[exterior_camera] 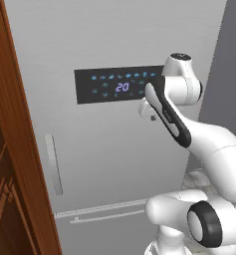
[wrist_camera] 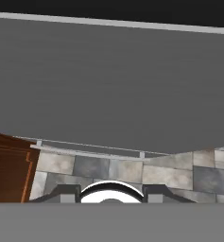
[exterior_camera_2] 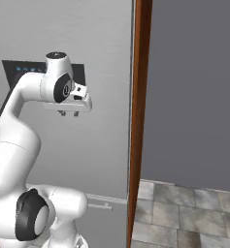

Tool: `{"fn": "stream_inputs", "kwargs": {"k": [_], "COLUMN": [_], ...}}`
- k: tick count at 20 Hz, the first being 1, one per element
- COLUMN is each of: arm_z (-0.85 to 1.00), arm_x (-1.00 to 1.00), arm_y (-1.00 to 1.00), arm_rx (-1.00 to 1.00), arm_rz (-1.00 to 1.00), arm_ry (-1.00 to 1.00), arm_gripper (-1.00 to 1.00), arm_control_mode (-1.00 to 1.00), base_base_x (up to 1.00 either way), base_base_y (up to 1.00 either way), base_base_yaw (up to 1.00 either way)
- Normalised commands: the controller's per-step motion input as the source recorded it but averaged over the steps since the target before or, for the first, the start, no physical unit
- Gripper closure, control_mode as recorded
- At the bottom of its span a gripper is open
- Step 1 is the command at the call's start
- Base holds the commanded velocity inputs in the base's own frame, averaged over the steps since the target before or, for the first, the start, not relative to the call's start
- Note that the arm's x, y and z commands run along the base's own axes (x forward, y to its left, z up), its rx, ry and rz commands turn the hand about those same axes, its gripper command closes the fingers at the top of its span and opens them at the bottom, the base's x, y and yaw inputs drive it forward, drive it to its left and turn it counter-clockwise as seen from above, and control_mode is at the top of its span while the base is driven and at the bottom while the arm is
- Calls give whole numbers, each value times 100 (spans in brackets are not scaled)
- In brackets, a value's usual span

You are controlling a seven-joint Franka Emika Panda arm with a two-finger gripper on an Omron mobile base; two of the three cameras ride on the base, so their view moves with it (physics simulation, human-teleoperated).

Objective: Open the fridge, grab two sodas, and place both sodas inside the bowl with ice on the dining counter.

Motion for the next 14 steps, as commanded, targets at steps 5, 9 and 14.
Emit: {"fn": "stream_inputs", "kwargs": {"k": [5,9,14], "arm_z": [0,0,0], "arm_x": [-1,0,0], "arm_y": [0,0,0], "arm_rx": [0,0,0], "arm_rz": [0,0,0], "arm_ry": [0,0,0], "arm_gripper": [-100,-100,-100], "arm_control_mode": [100,100,100], "base_base_x": [0,-62,-80], "base_base_y": [0,27,48], "base_base_yaw": [0,0,0]}}
